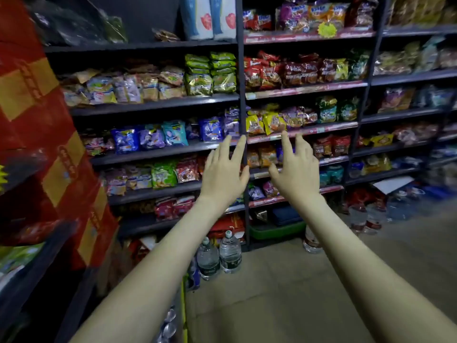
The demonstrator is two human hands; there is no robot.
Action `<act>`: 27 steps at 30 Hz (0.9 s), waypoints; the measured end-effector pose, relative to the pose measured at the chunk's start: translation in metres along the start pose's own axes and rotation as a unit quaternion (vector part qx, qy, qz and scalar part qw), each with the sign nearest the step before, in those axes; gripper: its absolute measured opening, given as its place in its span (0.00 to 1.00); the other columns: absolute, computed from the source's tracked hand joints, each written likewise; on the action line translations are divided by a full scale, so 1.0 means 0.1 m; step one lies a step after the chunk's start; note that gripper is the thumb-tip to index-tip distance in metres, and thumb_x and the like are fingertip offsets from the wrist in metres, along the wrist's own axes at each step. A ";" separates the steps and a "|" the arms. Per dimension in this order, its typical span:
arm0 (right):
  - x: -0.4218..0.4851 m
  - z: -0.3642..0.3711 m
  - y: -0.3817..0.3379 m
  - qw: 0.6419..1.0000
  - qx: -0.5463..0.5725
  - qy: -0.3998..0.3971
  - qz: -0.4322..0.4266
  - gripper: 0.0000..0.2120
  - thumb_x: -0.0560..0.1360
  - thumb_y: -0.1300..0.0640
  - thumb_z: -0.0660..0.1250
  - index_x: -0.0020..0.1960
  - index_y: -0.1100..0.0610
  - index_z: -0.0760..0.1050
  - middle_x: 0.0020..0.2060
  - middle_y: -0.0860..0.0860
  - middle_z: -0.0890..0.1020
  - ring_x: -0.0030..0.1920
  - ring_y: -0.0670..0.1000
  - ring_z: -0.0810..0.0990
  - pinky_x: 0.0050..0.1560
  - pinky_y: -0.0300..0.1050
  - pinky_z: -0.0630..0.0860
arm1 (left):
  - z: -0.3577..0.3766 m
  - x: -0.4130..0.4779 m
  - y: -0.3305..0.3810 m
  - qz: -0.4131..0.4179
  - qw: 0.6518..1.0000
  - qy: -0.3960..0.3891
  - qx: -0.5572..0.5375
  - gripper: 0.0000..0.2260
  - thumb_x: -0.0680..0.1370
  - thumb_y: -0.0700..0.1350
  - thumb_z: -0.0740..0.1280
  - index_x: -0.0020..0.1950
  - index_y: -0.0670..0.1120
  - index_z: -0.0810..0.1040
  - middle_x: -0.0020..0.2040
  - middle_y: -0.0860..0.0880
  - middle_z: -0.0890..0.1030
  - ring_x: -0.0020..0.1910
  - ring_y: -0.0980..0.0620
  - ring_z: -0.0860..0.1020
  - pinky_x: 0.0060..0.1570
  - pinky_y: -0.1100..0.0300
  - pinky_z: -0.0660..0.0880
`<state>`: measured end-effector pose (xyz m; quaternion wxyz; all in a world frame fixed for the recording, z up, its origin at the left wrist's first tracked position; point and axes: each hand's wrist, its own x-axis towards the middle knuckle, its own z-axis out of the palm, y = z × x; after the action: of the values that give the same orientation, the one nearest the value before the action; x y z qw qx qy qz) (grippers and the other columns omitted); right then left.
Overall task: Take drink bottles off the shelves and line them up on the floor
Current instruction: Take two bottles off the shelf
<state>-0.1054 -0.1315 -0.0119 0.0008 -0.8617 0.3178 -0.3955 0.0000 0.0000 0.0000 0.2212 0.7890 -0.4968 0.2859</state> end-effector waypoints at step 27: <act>2.85 1.30 5.76 0.889 -0.232 0.062 0.391 0.33 0.76 0.52 0.64 0.76 0.58 0.55 0.73 0.60 0.62 0.71 0.60 0.61 0.61 0.54 0.69 | 5.37 4.99 3.38 0.377 0.873 -0.164 -0.262 0.27 0.81 0.52 0.58 0.78 0.50 0.52 0.77 0.45 0.56 0.73 0.44 0.61 0.66 0.51 0.65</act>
<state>-0.1935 -0.7798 -0.0530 -0.0644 -0.6172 0.7110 -0.3306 -0.0123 -0.8067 -0.0400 0.2103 0.4907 -0.8424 0.0735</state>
